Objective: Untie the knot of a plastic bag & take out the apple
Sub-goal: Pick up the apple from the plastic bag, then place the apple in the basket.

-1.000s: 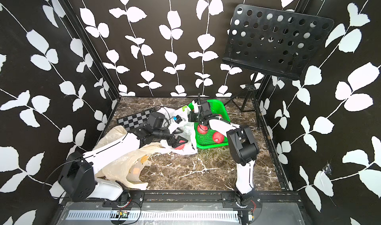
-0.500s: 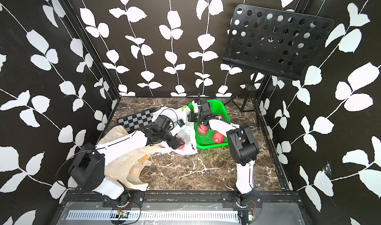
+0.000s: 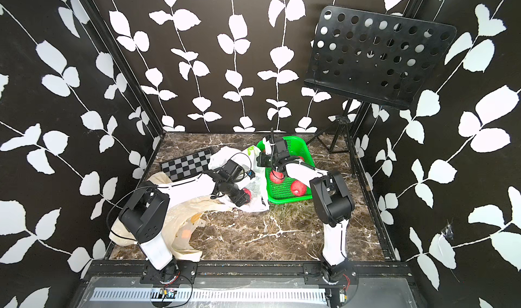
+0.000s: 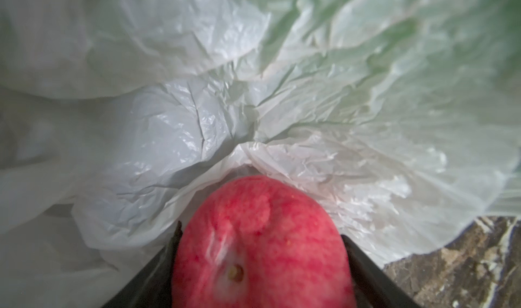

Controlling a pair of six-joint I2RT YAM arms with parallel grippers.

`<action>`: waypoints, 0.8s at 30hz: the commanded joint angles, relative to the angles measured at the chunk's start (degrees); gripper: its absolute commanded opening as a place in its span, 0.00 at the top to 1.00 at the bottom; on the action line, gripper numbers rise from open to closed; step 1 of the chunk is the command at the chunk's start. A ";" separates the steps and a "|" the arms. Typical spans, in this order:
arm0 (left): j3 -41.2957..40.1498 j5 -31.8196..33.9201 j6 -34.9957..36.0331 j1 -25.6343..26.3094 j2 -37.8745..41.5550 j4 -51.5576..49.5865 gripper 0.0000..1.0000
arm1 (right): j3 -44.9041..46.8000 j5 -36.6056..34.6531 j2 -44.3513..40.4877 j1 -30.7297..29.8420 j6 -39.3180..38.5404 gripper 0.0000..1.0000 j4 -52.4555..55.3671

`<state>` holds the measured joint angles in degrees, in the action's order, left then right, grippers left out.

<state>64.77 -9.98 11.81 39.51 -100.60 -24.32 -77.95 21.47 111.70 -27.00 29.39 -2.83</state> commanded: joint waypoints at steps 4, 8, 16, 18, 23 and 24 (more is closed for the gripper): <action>-0.93 -4.62 -0.05 0.26 9.10 0.94 0.29 | 0.35 0.28 -1.57 -0.28 1.14 1.00 -2.61; -5.17 -11.33 -1.78 0.26 18.40 8.41 0.29 | -0.96 2.71 -0.86 0.10 4.05 1.00 -2.55; -5.01 -21.91 -10.92 3.32 20.32 27.23 0.31 | -7.59 10.41 3.22 1.61 7.67 1.00 1.39; -2.70 -19.71 -9.14 6.25 17.33 28.16 0.31 | -9.34 12.18 4.52 1.99 8.30 1.00 2.12; 1.74 -11.73 -4.24 11.23 9.70 28.87 0.29 | -15.41 16.24 8.33 3.17 9.08 1.00 6.44; 2.12 -10.33 -4.23 11.84 8.37 30.07 0.29 | -15.63 16.68 8.68 3.14 10.00 1.00 5.78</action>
<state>65.10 -24.27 5.85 50.24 -90.94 1.91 -91.66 34.39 119.33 -24.40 37.21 1.39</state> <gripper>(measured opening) 0.740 0.047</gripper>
